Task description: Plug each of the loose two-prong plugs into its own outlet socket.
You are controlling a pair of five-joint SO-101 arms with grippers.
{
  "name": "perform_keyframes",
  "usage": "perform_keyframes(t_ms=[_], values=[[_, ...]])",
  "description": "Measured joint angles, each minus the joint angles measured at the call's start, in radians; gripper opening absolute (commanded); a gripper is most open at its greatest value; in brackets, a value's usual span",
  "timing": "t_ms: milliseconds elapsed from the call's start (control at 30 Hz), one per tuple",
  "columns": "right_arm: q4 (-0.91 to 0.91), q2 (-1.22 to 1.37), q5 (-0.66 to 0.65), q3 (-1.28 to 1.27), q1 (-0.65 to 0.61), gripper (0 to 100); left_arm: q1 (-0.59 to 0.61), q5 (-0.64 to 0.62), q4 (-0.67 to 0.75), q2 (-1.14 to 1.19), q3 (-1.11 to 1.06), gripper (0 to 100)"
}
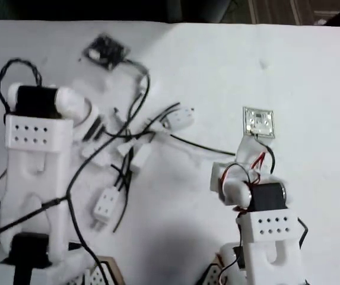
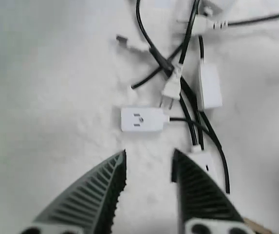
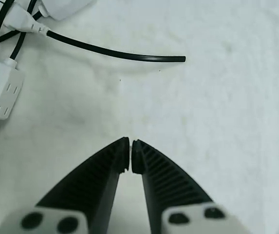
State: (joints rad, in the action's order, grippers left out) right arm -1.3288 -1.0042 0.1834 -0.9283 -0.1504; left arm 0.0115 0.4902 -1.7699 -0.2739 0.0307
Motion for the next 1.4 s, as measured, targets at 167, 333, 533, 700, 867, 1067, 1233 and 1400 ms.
perform_keyframes(t_ms=[167, 333, 533, 700, 867, 1067, 1233, 1400], values=[[0.000, 0.000, 0.000, 0.000, -0.002, 2.0, 0.034, 0.158, 0.046, -0.032, -0.316, 26], [0.000, 0.000, 0.000, 0.000, -0.002, 2.0, 0.038, 0.216, 0.158, -0.034, -0.549, 26], [0.000, 0.000, 0.000, 0.000, -0.002, 2.0, 0.037, 0.219, 0.267, -0.034, -0.709, 26], [0.000, 0.000, 0.000, 0.000, -0.002, 2.0, -0.011, 0.219, 0.327, -0.035, -0.793, 26], [0.000, 0.000, 0.000, 0.000, -0.002, 1.9, -0.060, 0.106, 0.460, -0.035, -0.885, 26], [0.000, 0.000, 0.000, 0.000, -0.002, 1.9, -0.081, 0.014, 0.568, -0.040, -0.937, 9], [0.000, 0.000, 0.000, 0.000, -0.002, 1.9, -0.080, 0.051, 0.588, -0.040, -0.944, 3], [0.000, 0.000, 0.000, 0.000, -0.002, 1.9, -0.080, 0.084, 0.557, -0.040, -0.934, 2]])
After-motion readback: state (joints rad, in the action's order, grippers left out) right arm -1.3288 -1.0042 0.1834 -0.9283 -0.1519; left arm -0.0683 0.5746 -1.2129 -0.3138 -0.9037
